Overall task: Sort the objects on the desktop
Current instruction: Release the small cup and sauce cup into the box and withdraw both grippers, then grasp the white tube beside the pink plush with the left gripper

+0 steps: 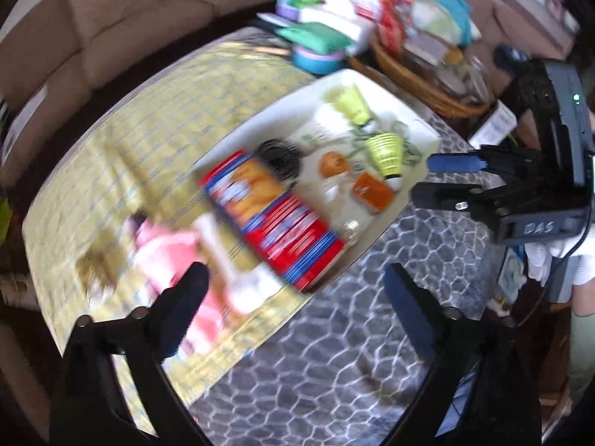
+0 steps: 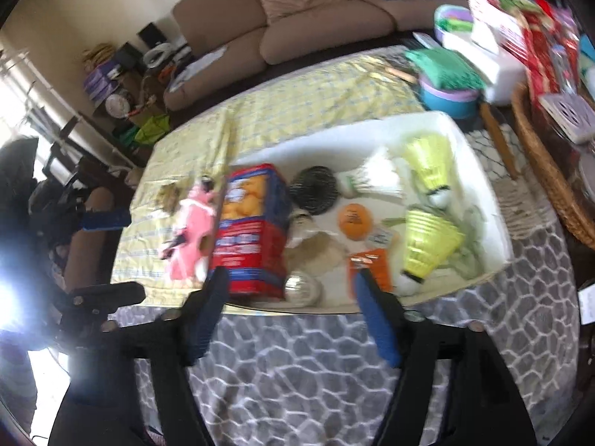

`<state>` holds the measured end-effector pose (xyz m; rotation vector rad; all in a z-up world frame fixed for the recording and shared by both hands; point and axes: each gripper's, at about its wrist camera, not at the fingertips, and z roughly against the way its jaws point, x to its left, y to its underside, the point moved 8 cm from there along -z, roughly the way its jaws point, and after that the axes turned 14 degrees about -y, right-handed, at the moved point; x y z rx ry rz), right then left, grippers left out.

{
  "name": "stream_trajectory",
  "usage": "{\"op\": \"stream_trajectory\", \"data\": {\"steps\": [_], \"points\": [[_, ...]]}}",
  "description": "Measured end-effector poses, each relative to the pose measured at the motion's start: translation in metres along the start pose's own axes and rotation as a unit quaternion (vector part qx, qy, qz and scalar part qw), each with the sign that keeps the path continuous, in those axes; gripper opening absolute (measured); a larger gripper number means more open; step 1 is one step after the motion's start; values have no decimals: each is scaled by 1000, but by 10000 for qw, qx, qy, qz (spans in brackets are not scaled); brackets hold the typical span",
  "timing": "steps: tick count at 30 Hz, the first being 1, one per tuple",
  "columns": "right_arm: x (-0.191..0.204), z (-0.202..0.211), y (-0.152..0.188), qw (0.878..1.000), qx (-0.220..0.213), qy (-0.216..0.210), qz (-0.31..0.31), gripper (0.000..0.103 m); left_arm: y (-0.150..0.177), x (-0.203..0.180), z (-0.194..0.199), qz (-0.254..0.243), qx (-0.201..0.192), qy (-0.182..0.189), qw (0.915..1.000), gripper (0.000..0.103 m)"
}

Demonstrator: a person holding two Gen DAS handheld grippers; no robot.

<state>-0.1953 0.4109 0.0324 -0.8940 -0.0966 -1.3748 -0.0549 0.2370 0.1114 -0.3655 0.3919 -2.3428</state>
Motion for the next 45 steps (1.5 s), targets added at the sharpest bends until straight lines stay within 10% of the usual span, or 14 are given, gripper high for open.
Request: {"op": "stream_trajectory", "data": {"steps": [6, 19, 42, 45], "points": [[61, -34, 7, 9990, -63, -230, 369, 103, 73, 64, -4, 948, -105, -156, 9953, 103], [128, -86, 38, 9978, 164, -147, 629, 103, 153, 130, 5, 2095, -378, -357, 9764, 103], [159, -129, 23, 9911, -923, -636, 718, 89, 176, 162, -71, 2463, -703, 257, 9663, 101], [158, -135, 24, 9909, -893, -739, 679, 85, 169, 160, -83, 2425, -676, 262, 9674, 87]]}}
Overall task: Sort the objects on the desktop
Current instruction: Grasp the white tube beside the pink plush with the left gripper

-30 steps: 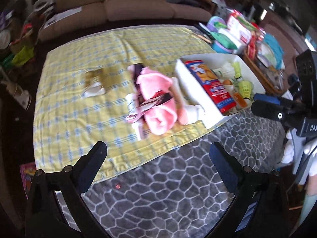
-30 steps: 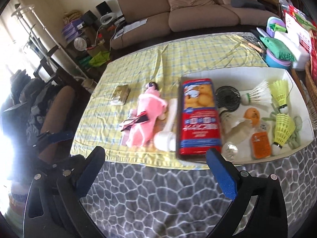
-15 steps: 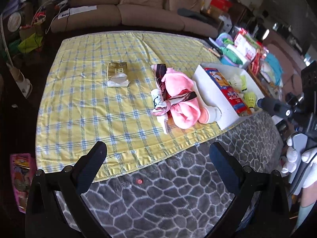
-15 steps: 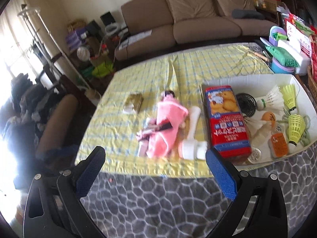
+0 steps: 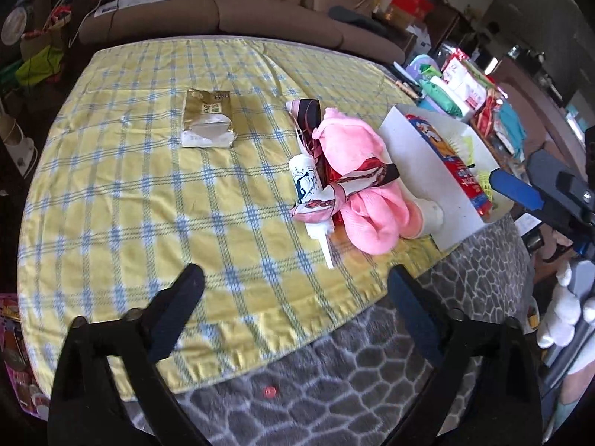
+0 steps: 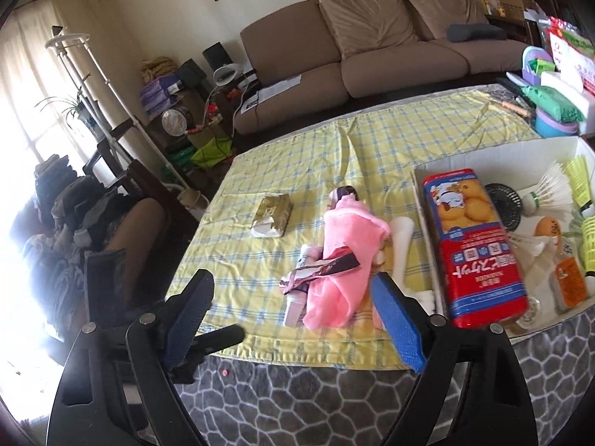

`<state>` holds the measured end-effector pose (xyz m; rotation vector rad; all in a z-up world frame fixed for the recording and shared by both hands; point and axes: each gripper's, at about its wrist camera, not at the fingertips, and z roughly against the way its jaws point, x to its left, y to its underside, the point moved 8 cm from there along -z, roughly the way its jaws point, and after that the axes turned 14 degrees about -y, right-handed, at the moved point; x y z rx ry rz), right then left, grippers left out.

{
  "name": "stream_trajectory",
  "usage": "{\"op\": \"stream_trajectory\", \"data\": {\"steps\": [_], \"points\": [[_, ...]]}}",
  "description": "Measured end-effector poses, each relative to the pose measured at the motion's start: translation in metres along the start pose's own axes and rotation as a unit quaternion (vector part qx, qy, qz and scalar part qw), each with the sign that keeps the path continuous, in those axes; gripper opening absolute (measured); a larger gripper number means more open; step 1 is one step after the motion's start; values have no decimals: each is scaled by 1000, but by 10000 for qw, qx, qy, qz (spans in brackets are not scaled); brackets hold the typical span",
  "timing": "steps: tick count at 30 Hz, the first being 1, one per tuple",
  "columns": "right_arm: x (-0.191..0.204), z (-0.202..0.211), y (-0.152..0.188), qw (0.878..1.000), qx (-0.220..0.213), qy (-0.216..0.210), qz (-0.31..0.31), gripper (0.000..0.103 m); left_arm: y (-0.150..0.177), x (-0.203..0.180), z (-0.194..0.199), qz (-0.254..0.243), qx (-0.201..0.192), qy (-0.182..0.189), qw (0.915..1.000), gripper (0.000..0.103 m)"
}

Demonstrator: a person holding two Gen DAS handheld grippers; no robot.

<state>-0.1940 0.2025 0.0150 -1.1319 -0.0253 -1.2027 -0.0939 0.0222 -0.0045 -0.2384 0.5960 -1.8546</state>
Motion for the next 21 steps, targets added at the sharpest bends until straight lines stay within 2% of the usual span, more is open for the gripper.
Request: {"op": "stream_trajectory", "data": {"steps": [1, 3, 7, 15, 18, 21], "points": [[-1, -1, 0, 10000, -6, -36, -31, 83, 0, -3, -5, -25, 34, -3, 10000, 78], [-2, -3, 2, 9999, -33, -110, -97, 83, 0, -9, -16, -93, 120, 6, 9999, 71], [-6, -3, 5, 9997, -75, -207, -140, 83, 3, -21, -34, -95, 191, 95, 9997, 41], [-2, -12, 20, 9990, 139, -389, 163, 83, 0, -30, -46, 21, 324, 440, 9985, 39], [1, -16, 23, 9983, 172, -535, 132, 82, -1, -32, -51, 7, 323, 397, 9987, 39], [5, -18, 24, 9979, 165, -610, 150, 83, -5, -37, -52, -52, 274, 440, 9986, 49]]}}
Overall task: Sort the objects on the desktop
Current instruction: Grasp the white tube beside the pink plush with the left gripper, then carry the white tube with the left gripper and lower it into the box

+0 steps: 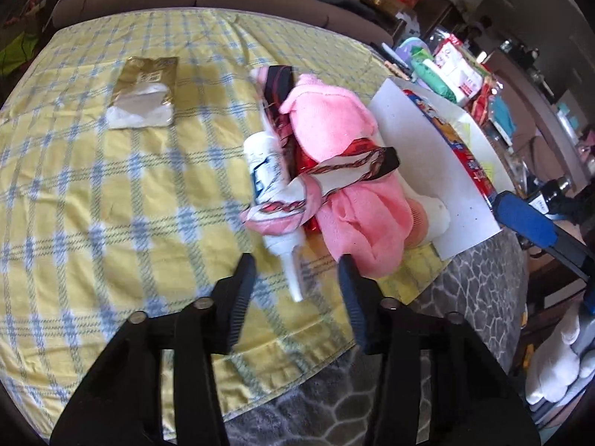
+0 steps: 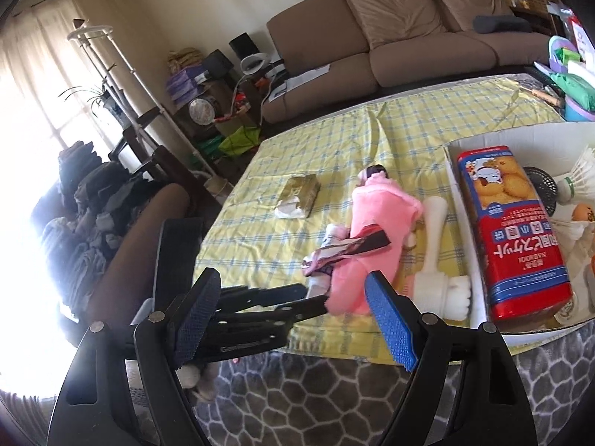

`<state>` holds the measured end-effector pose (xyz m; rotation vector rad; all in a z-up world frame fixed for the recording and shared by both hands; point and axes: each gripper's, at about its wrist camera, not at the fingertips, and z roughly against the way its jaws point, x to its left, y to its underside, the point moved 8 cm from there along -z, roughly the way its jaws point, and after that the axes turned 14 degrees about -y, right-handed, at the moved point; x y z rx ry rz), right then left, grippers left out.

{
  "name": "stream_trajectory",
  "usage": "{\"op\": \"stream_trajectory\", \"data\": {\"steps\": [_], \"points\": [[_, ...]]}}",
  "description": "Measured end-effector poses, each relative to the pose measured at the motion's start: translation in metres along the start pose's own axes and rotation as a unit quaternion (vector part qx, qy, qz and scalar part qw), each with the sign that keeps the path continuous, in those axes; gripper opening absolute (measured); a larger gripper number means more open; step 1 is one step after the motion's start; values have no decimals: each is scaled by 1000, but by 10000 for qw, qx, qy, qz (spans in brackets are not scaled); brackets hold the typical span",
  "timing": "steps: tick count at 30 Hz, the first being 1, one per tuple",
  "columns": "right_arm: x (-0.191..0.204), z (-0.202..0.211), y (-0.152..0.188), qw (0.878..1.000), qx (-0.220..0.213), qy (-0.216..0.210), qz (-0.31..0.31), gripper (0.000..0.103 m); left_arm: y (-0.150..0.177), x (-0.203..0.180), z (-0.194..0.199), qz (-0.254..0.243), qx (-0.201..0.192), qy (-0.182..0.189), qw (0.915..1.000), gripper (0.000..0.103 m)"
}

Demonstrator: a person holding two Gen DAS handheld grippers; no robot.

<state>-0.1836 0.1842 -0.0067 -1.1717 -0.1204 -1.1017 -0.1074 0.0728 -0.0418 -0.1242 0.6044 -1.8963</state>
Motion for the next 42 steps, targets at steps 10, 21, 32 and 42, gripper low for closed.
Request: {"op": "stream_trajectory", "data": {"steps": [10, 21, 32, 42], "points": [[-9, -4, 6, 9997, 50, -56, -227, 82, 3, 11, 0, 91, 25, -138, 9999, 5], [-11, -10, 13, 9957, 89, -499, -781, 83, 53, 36, 57, 63, 211, -14, 9998, 5], [-2, -97, 67, 9826, 1482, -164, -1108, 50, 93, 33, 58, 316, 463, 106, 9984, 5], [-1, -122, 65, 9813, 1776, 687, -275, 30, 92, 25, 55, 260, 531, 158, 9981, 6]]}}
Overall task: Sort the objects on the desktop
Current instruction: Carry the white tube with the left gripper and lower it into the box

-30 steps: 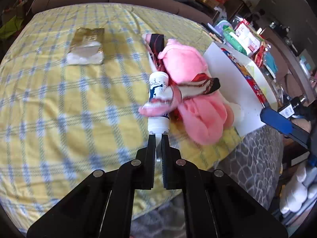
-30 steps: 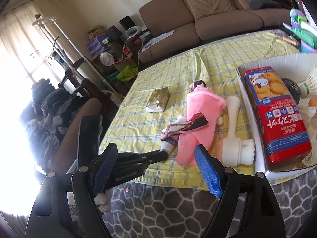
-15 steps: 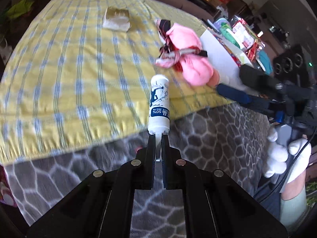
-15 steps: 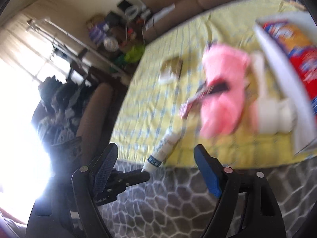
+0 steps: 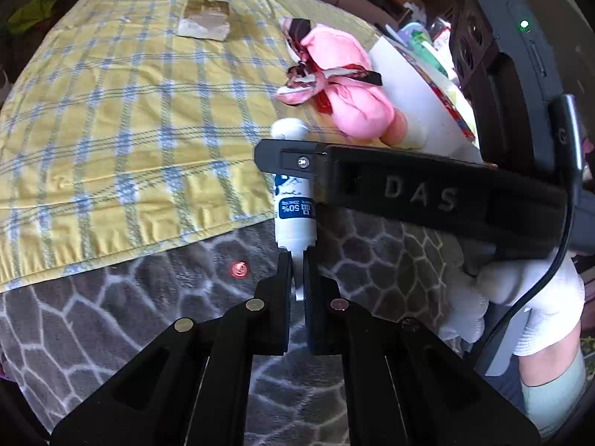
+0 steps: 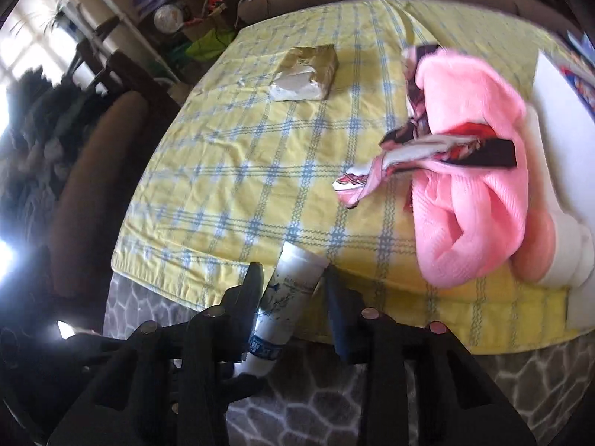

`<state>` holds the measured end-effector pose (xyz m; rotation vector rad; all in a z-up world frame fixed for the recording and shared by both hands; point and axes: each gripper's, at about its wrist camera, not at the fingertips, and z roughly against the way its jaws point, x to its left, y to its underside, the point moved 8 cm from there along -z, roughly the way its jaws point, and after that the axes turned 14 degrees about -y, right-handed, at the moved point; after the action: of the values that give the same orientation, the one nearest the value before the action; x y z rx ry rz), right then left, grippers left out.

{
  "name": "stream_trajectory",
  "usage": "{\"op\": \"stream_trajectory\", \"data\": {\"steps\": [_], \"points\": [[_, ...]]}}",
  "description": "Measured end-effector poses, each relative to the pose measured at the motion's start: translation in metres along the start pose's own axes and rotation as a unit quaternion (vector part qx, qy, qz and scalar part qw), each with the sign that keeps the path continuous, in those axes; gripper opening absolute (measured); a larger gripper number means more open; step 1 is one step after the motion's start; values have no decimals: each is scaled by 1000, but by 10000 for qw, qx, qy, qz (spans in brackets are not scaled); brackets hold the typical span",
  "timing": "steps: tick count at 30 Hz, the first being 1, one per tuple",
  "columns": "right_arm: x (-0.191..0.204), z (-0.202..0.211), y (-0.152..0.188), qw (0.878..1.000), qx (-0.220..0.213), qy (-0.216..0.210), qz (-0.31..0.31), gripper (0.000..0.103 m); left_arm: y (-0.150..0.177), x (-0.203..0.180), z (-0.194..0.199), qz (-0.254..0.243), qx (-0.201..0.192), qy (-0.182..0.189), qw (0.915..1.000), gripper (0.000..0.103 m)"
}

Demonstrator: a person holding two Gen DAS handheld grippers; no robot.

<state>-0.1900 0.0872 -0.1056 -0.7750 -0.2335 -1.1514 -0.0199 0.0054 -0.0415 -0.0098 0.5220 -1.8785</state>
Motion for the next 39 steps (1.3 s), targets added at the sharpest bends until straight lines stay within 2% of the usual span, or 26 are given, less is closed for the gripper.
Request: {"op": "stream_trajectory", "data": {"steps": [3, 7, 9, 12, 16, 19, 22, 27, 31, 36, 39], "points": [[-4, 10, 3, 9994, -113, -252, -204, 28, 1, -7, 5, -93, -48, 85, 9999, 7], [-2, 48, -5, 9934, -604, -790, -579, 23, -8, -37, 29, -310, -277, 332, 9986, 8], [-5, 79, -11, 9887, -907, -980, -685, 22, -17, -57, 38, -456, -388, 383, 9975, 8], [-20, 135, -20, 9840, -1330, -934, -733, 23, -40, -101, 50, -653, -515, 602, 9947, 7], [-67, 216, -31, 9713, -1934, -865, -1084, 22, -76, -172, 55, -1153, -593, 831, 9881, 7], [-115, 263, -32, 9600, -2217, -843, -1492, 22, -99, -227, 45, -1522, -425, 1031, 9820, 7], [-156, 294, -30, 9521, -2349, -836, -1768, 22, -110, -272, 26, -1781, -230, 1071, 9779, 7], [-223, 318, -35, 9467, -2331, -712, -2106, 22, -125, -325, -8, -1931, 56, 1041, 9756, 7], [-263, 319, -38, 9538, -2011, -551, -2165, 22, -146, -354, -52, -1856, 315, 960, 9774, 7], [-294, 311, -43, 9641, -1608, -227, -2099, 22, -152, -369, -89, -1932, 507, 667, 9776, 7], [-308, 305, -43, 9639, -1528, -228, -2170, 22, -155, -372, -107, -1906, 612, 510, 9784, 7]]}}
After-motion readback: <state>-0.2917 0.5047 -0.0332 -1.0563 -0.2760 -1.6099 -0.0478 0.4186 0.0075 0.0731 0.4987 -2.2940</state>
